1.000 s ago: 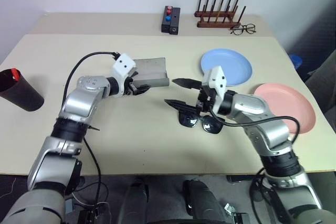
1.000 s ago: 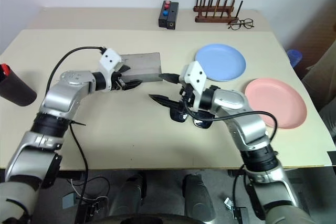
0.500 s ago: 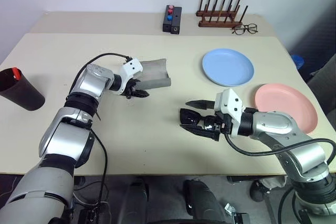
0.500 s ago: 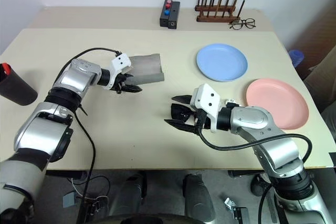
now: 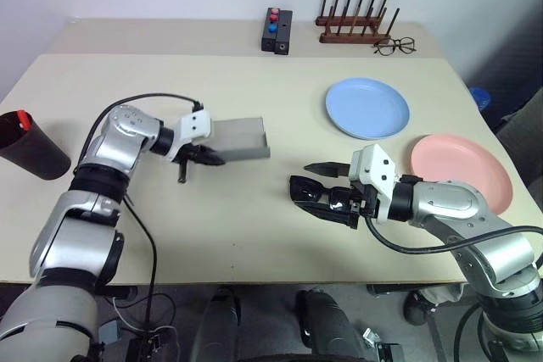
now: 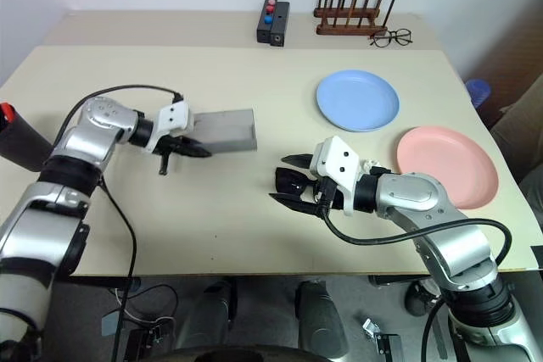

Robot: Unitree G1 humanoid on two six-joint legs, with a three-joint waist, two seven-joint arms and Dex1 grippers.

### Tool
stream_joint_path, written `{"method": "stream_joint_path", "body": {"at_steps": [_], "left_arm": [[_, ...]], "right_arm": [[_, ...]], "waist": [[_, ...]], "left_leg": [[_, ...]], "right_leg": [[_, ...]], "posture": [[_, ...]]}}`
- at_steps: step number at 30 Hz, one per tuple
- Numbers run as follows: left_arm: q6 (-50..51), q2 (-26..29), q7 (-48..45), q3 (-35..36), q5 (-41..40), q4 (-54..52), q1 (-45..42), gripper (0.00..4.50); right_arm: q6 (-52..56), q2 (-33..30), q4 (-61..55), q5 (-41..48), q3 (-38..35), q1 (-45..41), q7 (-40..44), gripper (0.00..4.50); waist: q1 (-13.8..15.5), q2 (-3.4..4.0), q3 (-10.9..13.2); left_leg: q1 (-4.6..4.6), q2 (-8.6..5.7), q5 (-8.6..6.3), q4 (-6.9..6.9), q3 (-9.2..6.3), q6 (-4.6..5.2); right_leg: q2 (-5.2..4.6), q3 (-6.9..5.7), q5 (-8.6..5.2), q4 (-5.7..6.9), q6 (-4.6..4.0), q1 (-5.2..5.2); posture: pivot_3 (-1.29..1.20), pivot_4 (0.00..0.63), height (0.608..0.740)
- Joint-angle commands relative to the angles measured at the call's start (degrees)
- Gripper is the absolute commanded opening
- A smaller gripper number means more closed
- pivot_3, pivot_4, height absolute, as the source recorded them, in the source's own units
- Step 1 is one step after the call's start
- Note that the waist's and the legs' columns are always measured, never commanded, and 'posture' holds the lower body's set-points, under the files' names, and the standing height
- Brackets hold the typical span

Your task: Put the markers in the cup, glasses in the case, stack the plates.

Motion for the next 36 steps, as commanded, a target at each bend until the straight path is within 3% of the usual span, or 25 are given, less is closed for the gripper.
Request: {"method": "stream_joint_path", "body": {"at_steps": [1, 8, 15, 21, 24, 27, 36], "left_arm": [[2.93, 5.02, -5.94, 1.04, -4.99, -13.58, 3.87, 0.03], [9.18, 4.91, -3.89, -1.1, -4.57, -28.43, 9.83, 0.03], [9.72, 2.21, 2.58, -4.49, 1.9, -27.17, 9.84, 0.03], [15.04, 0.07, 5.14, -4.86, 2.54, -27.37, 9.16, 0.03], [16.8, -0.3, 5.74, -4.31, 1.94, -28.47, 9.34, 1.0], [18.24, -0.67, 6.96, -3.79, 1.63, -29.31, 9.33, 2.42], [26.64, -2.09, 9.9, 0.67, -4.22, -33.52, 8.85, 2.42]], "right_arm": [[-0.08, -1.11, -1.17, 0.79, -0.74, -0.94, 1.01, 3.39], [-1.23, -3.38, 2.53, -3.25, 1.22, -2.47, 2.38, 3.39], [-1.96, -7.29, 7.46, -11.06, 4.21, -3.07, 2.15, 3.39], [-1.58, -8.02, 9.96, -16.11, 6.54, -4.34, 1.18, 3.39], [-1.47, -7.77, 10.59, -18.11, 7.66, -4.87, 0.95, 3.39], [-1.79, -7.81, 10.96, -20.33, 8.9, -5.2, 0.94, 3.39], [0.45, -7.22, 12.35, -26.61, 11.71, -7.6, -0.7, 3.39]], "waist": [[0.03, 0.0, 0.0], [0.36, 0.01, 0.0], [-0.03, 0.05, -0.01], [0.31, 0.05, -0.01], [0.14, 0.05, -0.01], [0.06, 0.06, -0.01], [0.03, 0.06, -0.01]], "left_leg": [[-0.02, 0.0, 0.0, 0.05, 0.0, 0.0], [-0.03, -0.02, 0.0, 0.34, 0.0, 0.0], [-0.01, 0.0, -0.01, 0.32, 0.0, 0.05], [0.0, -0.02, -0.01, 0.41, 0.0, 0.05], [0.0, -0.03, -0.01, 0.43, 0.0, 0.05], [0.01, -0.02, -0.01, 0.41, -0.01, 0.05], [0.01, -0.02, -0.01, 0.41, -0.01, 0.05]], "right_leg": [[0.0, 0.0, 0.0, 0.0, -0.01, 0.0], [-0.02, 0.01, 0.02, 0.0, -0.07, 0.15], [0.02, 0.02, 0.03, 0.04, -0.05, 0.11], [0.01, 0.02, 0.03, 0.05, -0.05, 0.18], [0.01, 0.02, 0.03, 0.05, -0.05, 0.19], [0.02, 0.02, 0.03, 0.08, -0.04, 0.17], [0.02, 0.02, 0.03, 0.1, -0.02, 0.16]], "posture": [[0.0, 0.15, 0.738], [0.0, 0.15, 0.738], [0.0, 0.15, 0.738], [0.0, 0.15, 0.738], [0.0, 0.15, 0.738], [0.0, 0.15, 0.738], [0.0, 0.15, 0.738]]}}
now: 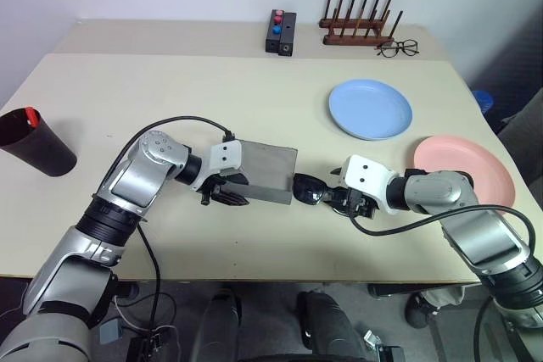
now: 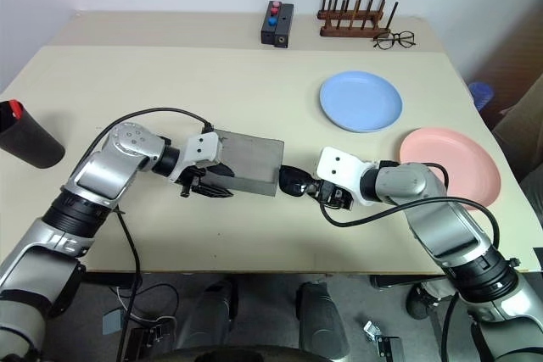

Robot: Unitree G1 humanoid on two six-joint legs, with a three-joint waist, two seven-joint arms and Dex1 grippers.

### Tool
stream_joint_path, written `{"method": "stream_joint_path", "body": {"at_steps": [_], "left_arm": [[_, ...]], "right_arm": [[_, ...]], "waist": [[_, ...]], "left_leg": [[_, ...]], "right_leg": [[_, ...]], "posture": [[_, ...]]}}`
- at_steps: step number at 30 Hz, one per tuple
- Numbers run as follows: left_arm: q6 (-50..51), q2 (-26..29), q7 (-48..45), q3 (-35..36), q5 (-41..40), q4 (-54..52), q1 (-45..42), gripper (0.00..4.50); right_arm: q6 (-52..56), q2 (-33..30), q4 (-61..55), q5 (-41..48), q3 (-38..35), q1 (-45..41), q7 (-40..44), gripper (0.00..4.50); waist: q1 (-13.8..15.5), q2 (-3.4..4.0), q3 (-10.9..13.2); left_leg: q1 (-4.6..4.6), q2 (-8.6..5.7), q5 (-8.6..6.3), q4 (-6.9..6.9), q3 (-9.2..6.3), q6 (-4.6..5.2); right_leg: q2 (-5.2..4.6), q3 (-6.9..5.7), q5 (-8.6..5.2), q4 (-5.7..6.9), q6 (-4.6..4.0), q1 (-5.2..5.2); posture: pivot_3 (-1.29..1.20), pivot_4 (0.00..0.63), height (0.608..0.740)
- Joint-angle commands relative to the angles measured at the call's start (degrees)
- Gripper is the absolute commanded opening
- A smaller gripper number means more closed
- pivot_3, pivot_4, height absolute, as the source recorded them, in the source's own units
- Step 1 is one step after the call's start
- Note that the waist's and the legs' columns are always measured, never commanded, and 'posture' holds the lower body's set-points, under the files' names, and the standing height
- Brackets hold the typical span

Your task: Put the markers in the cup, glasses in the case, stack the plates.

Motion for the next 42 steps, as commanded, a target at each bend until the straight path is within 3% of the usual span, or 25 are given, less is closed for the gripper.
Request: {"method": "stream_joint_path", "body": {"at_steps": [1, 15, 18, 23, 31, 35, 39, 42], "left_arm": [[1.47, 0.13, 1.24, 3.69, -2.93, -2.47, -0.92, 2.42], [-2.25, 5.83, 7.95, 15.12, -8.02, -7.62, 7.61, 2.42], [-1.05, 6.48, 9.78, 16.18, -8.79, -11.04, 11.58, 2.46], [1.51, 7.1, 12.4, 18.71, -11.06, -14.36, 15.6, 2.46], [2.5, 8.31, 17.0, 22.68, -12.23, -15.9, 20.28, 2.46], [3.31, 8.36, 20.4, 25.09, -12.21, -14.09, 22.02, 2.46], [1.3, 8.52, 21.28, 27.5, -12.76, -12.86, 25.41, 2.46], [1.19, 7.22, 22.35, 30.65, -14.91, -11.05, 27.56, 2.46]], "right_arm": [[1.13, 0.31, -0.14, -2.26, 0.3, -1.88, -0.89, 3.39], [0.48, 0.0, -0.28, -8.95, 2.45, -2.34, -0.85, 3.39], [-0.55, -0.05, 0.37, -10.02, 2.78, -2.34, -0.7, 2.47], [-1.86, -0.39, 0.99, -11.49, 2.98, -2.16, -0.28, 0.05], [-1.95, -0.72, 0.42, -12.64, 2.25, -2.15, 0.69, 0.05], [2.92, 0.11, -3.09, -10.26, 0.18, -5.04, 2.51, 0.05], [10.94, 6.03, -7.36, -3.4, -2.79, -10.93, 3.24, 0.05], [17.86, 14.19, -9.13, 0.75, -1.01, -16.71, 1.5, 0.05]], "waist": [[-0.01, 0.0, 0.0], [-0.08, 0.01, 0.0], [-0.01, 0.01, 0.0], [-0.03, -0.03, -0.03], [-0.12, -0.04, -0.04], [-0.05, -0.03, -0.04], [-0.83, 0.01, -0.01], [-1.31, 0.01, -0.01]], "left_leg": [[0.0, 0.0, 0.0, 0.0, 0.0, 0.0], [0.06, 0.0, 0.0, -0.03, 0.0, 0.0], [0.06, 0.0, 0.0, -0.02, 0.0, 0.0], [0.08, 0.0, 0.0, -0.02, 0.0, -0.01], [0.41, 0.0, 0.0, -0.04, 0.01, -0.01], [0.41, 0.0, 0.0, -0.03, 0.01, -0.01], [0.44, 0.02, 0.0, -0.1, 0.02, -0.01], [0.47, 0.04, 0.0, -0.19, 0.01, -0.01]], "right_leg": [[0.0, 0.0, 0.0, 0.0, 0.0, 0.0], [-0.01, 0.0, 0.0, 0.03, 0.01, 0.02], [-0.01, 0.0, 0.0, 0.03, 0.0, 0.03], [-0.01, 0.0, 0.0, 0.03, 0.0, 0.04], [-0.02, 0.02, -0.01, 0.03, -0.03, 0.31], [-0.02, 0.03, -0.01, 0.03, -0.03, 0.31], [-0.01, 0.04, 0.0, 0.08, -0.04, 0.24], [0.01, 0.02, -0.01, 0.16, -0.02, 0.21]], "posture": [[0.0, 0.15, 0.738], [0.0, 0.15, 0.738], [0.0, 0.15, 0.738], [0.0, 0.15, 0.738], [0.0, 0.15, 0.738], [0.0, 0.15, 0.738], [0.0, 0.15, 0.738], [0.0, 0.15, 0.738]]}}
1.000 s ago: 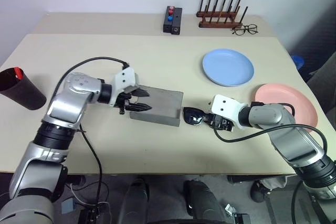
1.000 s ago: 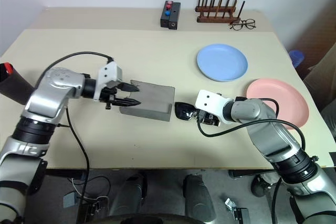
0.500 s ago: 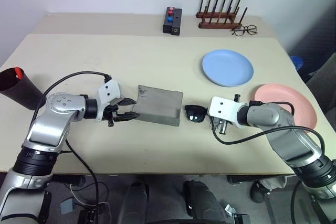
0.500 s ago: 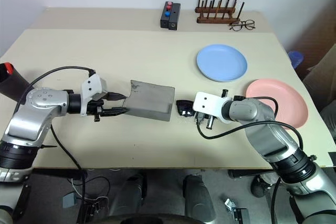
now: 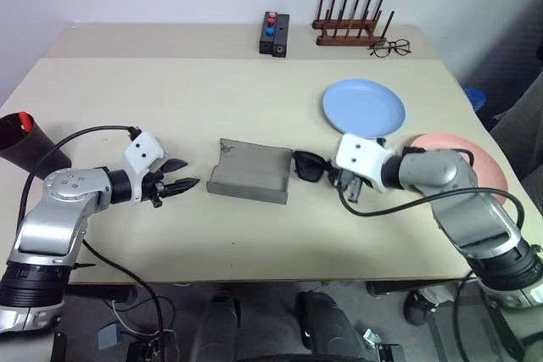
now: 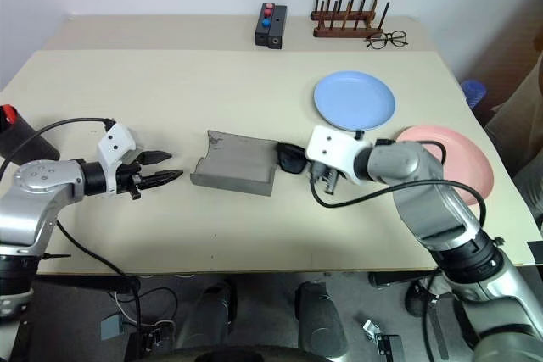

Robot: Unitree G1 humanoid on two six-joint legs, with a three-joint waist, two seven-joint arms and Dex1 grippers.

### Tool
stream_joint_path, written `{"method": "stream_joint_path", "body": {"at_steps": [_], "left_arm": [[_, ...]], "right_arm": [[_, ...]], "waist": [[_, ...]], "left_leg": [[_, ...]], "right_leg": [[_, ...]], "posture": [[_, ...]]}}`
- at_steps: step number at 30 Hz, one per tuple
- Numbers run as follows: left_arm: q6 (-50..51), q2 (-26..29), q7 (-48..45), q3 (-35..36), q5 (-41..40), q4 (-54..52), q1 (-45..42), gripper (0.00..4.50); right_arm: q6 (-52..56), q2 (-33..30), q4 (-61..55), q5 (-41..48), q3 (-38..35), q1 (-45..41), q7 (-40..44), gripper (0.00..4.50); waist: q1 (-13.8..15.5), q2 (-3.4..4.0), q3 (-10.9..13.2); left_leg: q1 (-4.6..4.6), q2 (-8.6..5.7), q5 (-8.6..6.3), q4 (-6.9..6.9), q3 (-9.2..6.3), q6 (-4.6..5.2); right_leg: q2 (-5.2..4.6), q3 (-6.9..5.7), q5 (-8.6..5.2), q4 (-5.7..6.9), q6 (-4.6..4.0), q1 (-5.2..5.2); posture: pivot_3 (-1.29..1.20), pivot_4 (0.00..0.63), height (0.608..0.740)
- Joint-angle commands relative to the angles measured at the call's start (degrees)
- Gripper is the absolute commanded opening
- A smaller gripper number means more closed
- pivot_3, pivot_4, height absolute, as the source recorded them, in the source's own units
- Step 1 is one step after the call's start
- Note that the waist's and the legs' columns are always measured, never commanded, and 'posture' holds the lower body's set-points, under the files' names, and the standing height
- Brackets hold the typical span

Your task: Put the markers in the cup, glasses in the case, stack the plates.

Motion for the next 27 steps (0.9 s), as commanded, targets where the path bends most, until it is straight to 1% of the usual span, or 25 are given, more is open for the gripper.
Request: {"method": "stream_joint_path", "body": {"at_steps": [1, 4, 6, 10, 14, 21, 24, 27], "left_arm": [[-1.07, -0.63, 1.52, 4.32, -2.41, 1.16, 1.05, 2.46], [-2.52, -0.02, 1.86, 4.8, -1.87, 1.6, 2.29, 2.46], [-2.97, 0.3, 1.84, 5.07, -2.0, 1.27, 2.9, 2.46], [-2.56, 0.45, 2.34, 5.86, -2.62, -0.34, 3.81, 2.46], [-1.82, 0.52, 2.82, 6.31, -3.31, -2.19, 4.97, 2.46], [0.77, 0.46, 1.48, 7.38, -8.01, -6.07, 6.16, 2.46], [1.86, 1.55, -0.64, 7.42, -10.26, -7.57, 7.24, 2.46], [1.59, 2.81, -2.28, 6.78, -10.83, -8.23, 8.12, 2.46]], "right_arm": [[6.37, 6.44, -3.43, 4.3, 1.22, -5.34, -1.94, 0.05], [10.69, 13.16, -0.77, 4.53, 3.7, -10.03, -5.92, 0.05], [11.73, 16.13, 1.32, 4.11, 5.44, -11.52, -8.12, 0.05], [11.25, 18.73, 4.97, 2.99, 9.18, -11.58, -11.23, 0.05], [11.92, 17.55, 5.15, 3.19, 10.62, -10.89, -12.25, 0.05], [12.93, 11.44, 2.14, 2.78, 11.58, -8.07, -12.59, 0.05], [13.49, 10.86, 1.22, 3.31, 11.89, -8.0, -12.79, 0.05], [13.69, 10.84, 1.0, 3.36, 12.42, -8.07, -13.12, 0.05]], "waist": [[-0.19, 0.0, 0.0], [-0.28, 0.01, 0.0], [-0.1, 0.01, 0.01], [-0.02, -0.03, -0.02], [-0.2, -0.01, -0.01], [-0.24, -0.01, -0.01], [-0.38, -0.01, -0.01], [-0.41, 0.0, 0.0]], "left_leg": [[-0.01, 0.0, 0.0, -0.01, 0.0, 0.0], [-0.01, -0.01, 0.0, 0.0, 0.0, 0.0], [-0.01, -0.02, 0.0, 0.0, 0.0, 0.0], [-0.03, -0.03, 0.0, 0.01, 0.0, 0.0], [-0.03, -0.02, 0.0, 0.0, 0.0, 0.0], [-0.02, -0.02, 0.0, -0.01, 0.0, 0.0], [-0.02, -0.02, 0.0, -0.01, 0.0, 0.0], [-0.02, -0.01, 0.0, -0.06, 0.01, 0.0]], "right_leg": [[0.0, 0.0, 0.0, 0.03, 0.0, -0.03], [-0.01, 0.0, 0.0, 0.07, 0.01, -0.04], [-0.01, 0.0, 0.0, 0.08, 0.0, -0.05], [-0.03, 0.0, -0.01, 0.06, -0.01, -0.04], [-0.03, 0.0, -0.01, 0.08, -0.01, -0.07], [-0.03, 0.01, -0.01, 0.07, -0.02, -0.07], [-0.02, 0.01, -0.02, 0.08, -0.03, -0.1], [-0.02, 0.01, -0.04, 0.09, -0.07, -0.14]], "posture": [[0.0, 0.15, 0.738], [0.0, 0.15, 0.738], [0.0, 0.15, 0.738], [0.0, 0.15, 0.738], [0.0, 0.15, 0.738], [0.0, 0.15, 0.738], [0.0, 0.15, 0.738], [0.0, 0.15, 0.738]]}}
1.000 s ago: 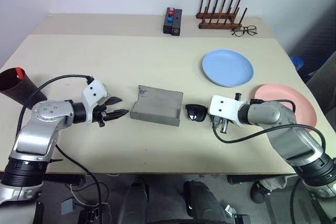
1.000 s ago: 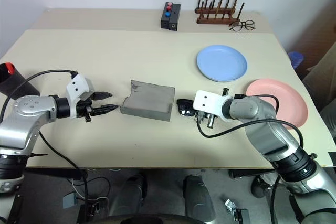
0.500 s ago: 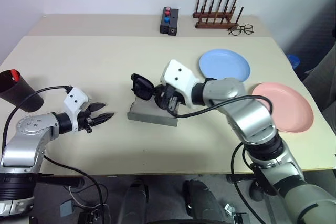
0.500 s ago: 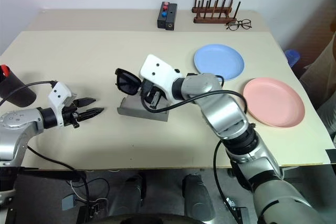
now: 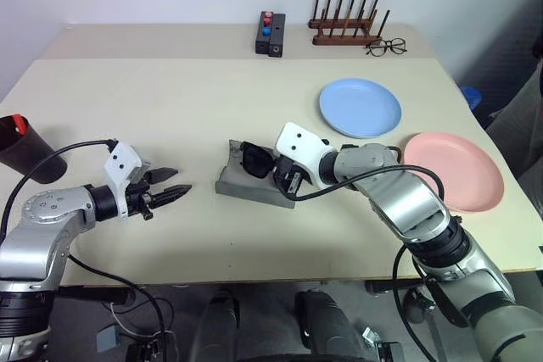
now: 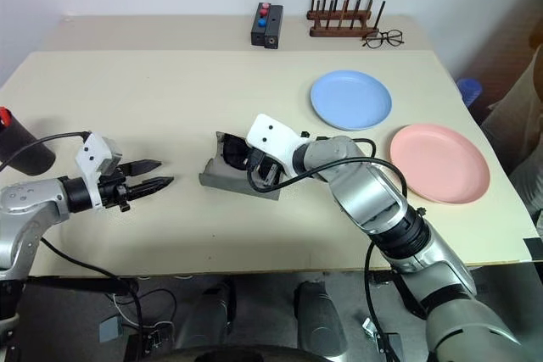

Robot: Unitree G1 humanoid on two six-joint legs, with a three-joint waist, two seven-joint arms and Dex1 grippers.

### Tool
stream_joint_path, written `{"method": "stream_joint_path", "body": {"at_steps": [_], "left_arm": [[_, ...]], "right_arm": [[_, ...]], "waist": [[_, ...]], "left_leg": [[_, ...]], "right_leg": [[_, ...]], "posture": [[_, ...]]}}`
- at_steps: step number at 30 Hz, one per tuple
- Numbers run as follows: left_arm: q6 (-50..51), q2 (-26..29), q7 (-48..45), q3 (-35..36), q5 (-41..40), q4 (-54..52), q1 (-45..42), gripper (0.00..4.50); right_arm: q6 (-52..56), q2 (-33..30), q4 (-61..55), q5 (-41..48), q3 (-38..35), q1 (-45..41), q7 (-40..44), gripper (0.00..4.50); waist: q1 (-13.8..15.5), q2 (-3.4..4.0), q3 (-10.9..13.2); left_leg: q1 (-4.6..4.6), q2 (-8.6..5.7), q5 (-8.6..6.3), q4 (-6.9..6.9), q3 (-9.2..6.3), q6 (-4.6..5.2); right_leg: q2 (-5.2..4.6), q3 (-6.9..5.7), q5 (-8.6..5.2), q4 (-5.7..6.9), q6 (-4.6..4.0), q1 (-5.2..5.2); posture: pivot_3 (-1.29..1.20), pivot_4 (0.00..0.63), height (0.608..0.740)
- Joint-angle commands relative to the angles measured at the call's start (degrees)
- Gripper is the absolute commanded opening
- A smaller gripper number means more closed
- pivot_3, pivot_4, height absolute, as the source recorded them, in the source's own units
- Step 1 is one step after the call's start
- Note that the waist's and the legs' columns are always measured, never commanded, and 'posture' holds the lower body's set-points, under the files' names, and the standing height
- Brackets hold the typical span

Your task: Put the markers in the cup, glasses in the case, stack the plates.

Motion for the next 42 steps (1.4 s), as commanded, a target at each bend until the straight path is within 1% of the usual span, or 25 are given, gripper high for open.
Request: {"method": "stream_joint_path", "body": {"at_steps": [1, 5, 7, 8, 10, 16, 20, 21, 22, 23, 25, 26, 29, 32, 34, 38, 40, 42], "left_arm": [[-0.37, 1.86, -1.73, 1.24, -1.33, -1.93, 0.75, 2.46], [-1.25, 2.06, -1.68, 0.7, -0.98, -1.74, 0.48, 2.46], [-1.21, 1.95, -1.56, 0.48, -0.97, -1.51, -0.06, 2.46], [-1.19, 1.9, -1.48, 0.43, -1.0, -1.45, -0.25, 2.46], [-0.97, 1.69, -1.21, 0.49, -1.22, -1.35, -0.61, 2.46], [-0.97, 1.1, 0.13, 0.54, -1.18, -0.25, -2.09, 2.46], [3.8, -1.57, 3.8, 0.98, -3.84, 3.99, -8.82, 2.46], [4.5, -2.45, 4.6, 0.62, -4.08, 5.22, -10.98, 1.91], [3.92, -3.43, 4.91, -0.46, -3.6, 6.38, -13.36, 1.63], [3.51, -4.32, 5.15, -1.69, -2.96, 7.44, -15.56, 1.22], [2.19, -6.49, 5.2, -5.1, -0.95, 10.63, -20.88, 0.16], [1.3, -7.54, 5.1, -6.92, 0.25, 12.55, -23.5, 0.06], [-2.85, -11.27, 4.44, -13.3, 5.69, 21.64, -32.62, 0.06], [-8.39, -14.72, 1.71, -18.0, 9.86, 31.61, -40.52, 0.06], [-11.5, -17.26, -0.81, -20.28, 11.81, 38.36, -45.09, 0.06], [-17.78, -20.54, -6.39, -24.69, 16.23, 49.23, -50.9, 0.06], [-19.92, -21.44, -10.24, -26.89, 18.09, 52.98, -52.63, 0.06], [-21.55, -20.79, -15.88, -29.27, 19.59, 53.83, -53.05, 0.06]], "right_arm": [[0.03, -0.01, -2.44, 0.04, 0.29, -0.67, -0.6, 0.05], [-0.2, 0.03, -2.11, 0.06, 0.99, -0.74, -0.68, 0.05], [-0.32, 0.28, -2.17, 0.37, 0.93, -0.84, -0.7, 0.9], [-0.35, 0.51, -2.29, 0.62, 0.68, -0.88, -0.73, 1.18], [-0.43, 0.97, -2.73, 1.3, -0.37, -0.99, -0.74, 2.1], [-1.13, 1.55, -3.99, 4.63, -4.19, -1.3, 0.3, 2.1], [-3.08, 1.12, -3.8, 6.27, -7.01, -1.54, 0.76, 2.1], [-3.89, 0.7, -3.66, 6.48, -7.51, -1.46, 0.99, 2.15], [-4.91, 0.1, -3.51, 6.66, -8.01, -1.19, 1.39, 2.15], [-5.98, -0.58, -3.46, 6.8, -8.38, -0.83, 1.82, 2.15], [-9.82, -3.09, -3.98, 7.17, -8.95, 0.74, 3.95, 2.15], [-12.15, -4.57, -4.44, 7.43, -9.28, 1.81, 5.36, 2.15], [-20.4, -10.08, -6.4, 8.72, -11.44, 6.95, 10.69, 2.15], [-25.74, -14.09, -8.06, 10.57, -15.09, 12.56, 14.2, 2.15], [-27.04, -15.51, -8.49, 11.16, -17.05, 15.65, 14.48, 2.15], [-27.67, -16.69, -9.22, 10.68, -18.88, 19.5, 13.0, 2.15], [-26.93, -16.6, -10.03, 10.91, -20.04, 20.64, 11.76, 2.15], [-25.61, -16.46, -11.07, 12.65, -22.92, 21.97, 10.91, 2.15]], "waist": [[0.04, 0.01, 0.01], [0.19, 0.0, 0.0], [0.15, 0.01, 0.0], [0.14, 0.01, 0.0], [0.1, 0.01, 0.0], [0.15, 0.01, 0.0], [0.38, 0.0, 0.0], [0.42, -0.01, 0.0], [0.41, -0.01, -0.01], [0.55, -0.01, -0.01], [0.62, -0.02, -0.01], [0.87, -0.02, -0.01], [1.98, -0.04, -0.02], [1.87, -0.04, -0.01], [1.38, -0.03, -0.01], [1.33, -0.03, -0.01], [1.2, -0.03, 0.0], [1.25, -0.02, 0.0]], "left_leg": [[0.0, 0.0, 0.0, -0.01, 0.0, 0.0], [-0.01, -0.01, 0.0, 0.01, 0.01, 0.0], [-0.01, -0.01, 0.0, 0.01, 0.01, 0.0], [-0.01, -0.01, 0.0, 0.01, 0.01, 0.0], [-0.01, 0.0, 0.0, 0.0, 0.01, 0.0], [-0.01, -0.01, 0.0, 0.0, 0.01, 0.0], [-0.01, -0.01, 0.0, 0.01, 0.01, 0.0], [-0.01, -0.01, 0.0, 0.03, 0.01, 0.0], [-0.01, -0.01, 0.0, 0.05, 0.0, 0.0], [-0.01, -0.02, 0.0, 0.05, 0.0, 0.0], [-0.02, -0.03, 0.0, 0.06, 0.0, 0.0], [-0.02, -0.04, 0.0, 0.05, 0.01, 0.0], [-0.01, -0.05, 0.0, 0.06, 0.0, 0.0], [-0.04, -0.06, 0.0, 0.06, 0.01, 0.01], [-0.05, -0.06, 0.0, 0.06, 0.01, 0.01], [-0.03, -0.05, -0.01, 0.05, 0.0, 0.02], [-0.03, -0.05, -0.02, 0.04, 0.01, 0.03], [-0.04, -0.05, -0.02, 0.03, 0.01, 0.04]], "right_leg": [[0.0, 0.0, -0.02, 0.0, -0.03, 0.0], [-0.02, 0.0, -0.04, -0.01, -0.08, 0.01], [-0.02, 0.0, -0.04, -0.02, -0.08, 0.01], [-0.02, 0.0, -0.04, -0.02, -0.08, 0.01], [-0.01, 0.0, -0.04, -0.02, -0.08, 0.0], [-0.02, 0.0, -0.04, -0.02, -0.08, 0.01], [-0.01, -0.01, -0.04, -0.01, -0.07, 0.02], [0.0, -0.01, -0.04, -0.01, -0.07, 0.04], [0.0, -0.01, -0.04, -0.01, -0.06, 0.04], [0.0, -0.01, -0.04, -0.01, -0.05, 0.06], [0.0, -0.01, -0.04, -0.05, -0.04, 0.08], [-0.01, -0.01, -0.05, -0.06, -0.01, 0.1], [0.0, -0.02, -0.06, -0.14, 0.04, 0.16], [0.0, -0.01, -0.05, -0.21, 0.06, 0.17], [0.01, -0.01, -0.05, -0.21, 0.06, 0.16], [0.03, -0.01, -0.06, -0.19, 0.06, 0.15], [0.03, 0.02, -0.05, -0.19, 0.06, 0.14], [0.03, 0.01, -0.06, -0.18, 0.06, 0.12]], "posture": [[0.0, 0.15, 0.738], [0.0, 0.15, 0.738], [0.0, 0.15, 0.738], [0.0, 0.15, 0.738], [0.0, 0.15, 0.738], [0.0, 0.15, 0.738], [0.0, 0.15, 0.738], [0.0, 0.15, 0.738], [0.0, 0.15, 0.738], [0.0, 0.15, 0.738], [0.0, 0.15, 0.738], [0.0, 0.15, 0.738], [0.0, 0.15, 0.738], [0.0, 0.15, 0.738], [0.0, 0.15, 0.738], [0.0, 0.15, 0.738], [0.0, 0.15, 0.738], [0.0, 0.15, 0.738]]}}
